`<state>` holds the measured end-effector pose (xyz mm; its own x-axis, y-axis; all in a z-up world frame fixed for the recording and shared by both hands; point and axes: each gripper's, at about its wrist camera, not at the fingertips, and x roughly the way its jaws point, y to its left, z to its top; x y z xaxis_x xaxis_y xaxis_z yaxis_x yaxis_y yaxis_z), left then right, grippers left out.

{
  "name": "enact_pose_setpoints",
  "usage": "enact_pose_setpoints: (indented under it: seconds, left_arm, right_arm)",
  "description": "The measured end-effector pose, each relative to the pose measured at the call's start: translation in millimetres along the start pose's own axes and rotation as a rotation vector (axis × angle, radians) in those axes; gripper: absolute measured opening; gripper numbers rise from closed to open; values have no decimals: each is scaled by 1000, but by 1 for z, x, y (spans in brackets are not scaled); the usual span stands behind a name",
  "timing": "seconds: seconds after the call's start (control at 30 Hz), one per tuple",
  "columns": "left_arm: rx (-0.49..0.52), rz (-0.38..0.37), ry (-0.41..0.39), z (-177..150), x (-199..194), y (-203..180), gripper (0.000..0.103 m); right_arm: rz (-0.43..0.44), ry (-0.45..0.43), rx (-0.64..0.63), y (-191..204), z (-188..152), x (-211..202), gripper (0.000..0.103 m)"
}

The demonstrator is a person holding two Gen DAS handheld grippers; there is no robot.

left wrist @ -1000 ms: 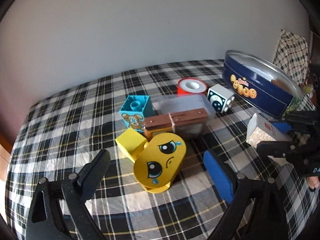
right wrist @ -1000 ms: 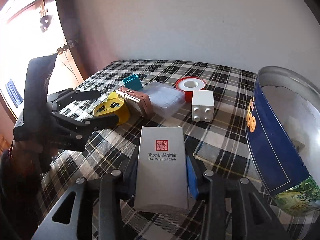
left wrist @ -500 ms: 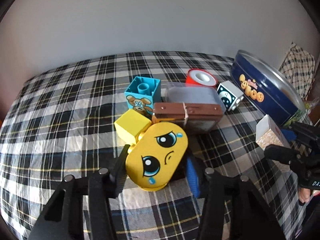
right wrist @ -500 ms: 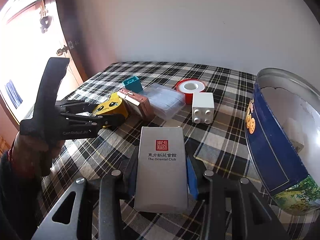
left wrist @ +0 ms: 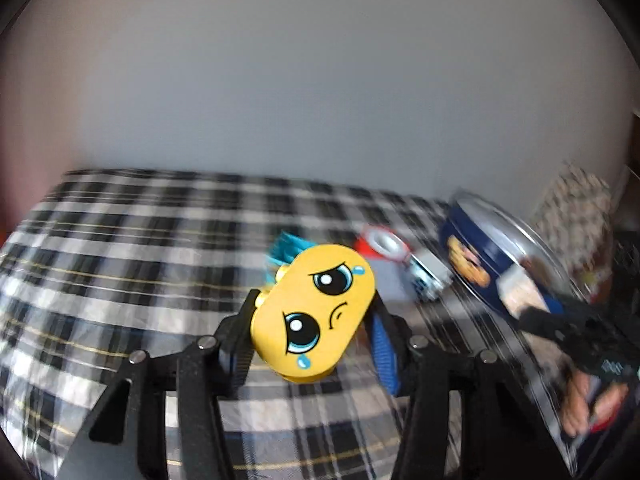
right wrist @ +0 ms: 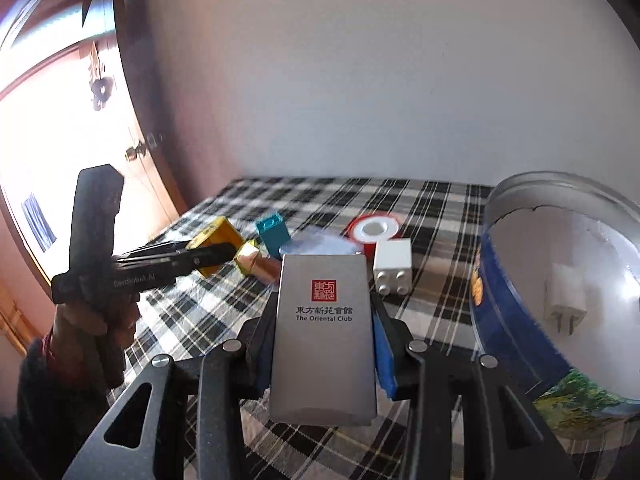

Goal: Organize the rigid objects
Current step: 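Carry the white box in the right tool while the left tool carries the yellow block over the tin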

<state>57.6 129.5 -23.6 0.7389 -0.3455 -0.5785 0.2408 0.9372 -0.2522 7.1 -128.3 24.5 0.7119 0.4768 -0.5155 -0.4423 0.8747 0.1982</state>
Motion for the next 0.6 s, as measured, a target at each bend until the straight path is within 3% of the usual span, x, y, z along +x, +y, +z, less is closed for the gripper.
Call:
enact_pose_setpoints:
  seconds: [0.1, 0.23, 0.43, 0.6]
  left_arm:
    - [-60, 91, -56, 3, -6, 7, 50]
    - [-82, 159, -121, 4, -17, 6, 50]
    - [-30, 177, -182, 8, -16, -35, 50]
    - [-1, 153, -160, 6, -1, -73, 50]
  right_arm:
    - [-15, -24, 1, 0, 3, -5, 43]
    - [-39, -54, -20, 1, 5, -11, 43]
    - [-47, -101, -5, -11, 11, -23, 43]
    - [-52, -125, 16, -19, 14, -29, 43]
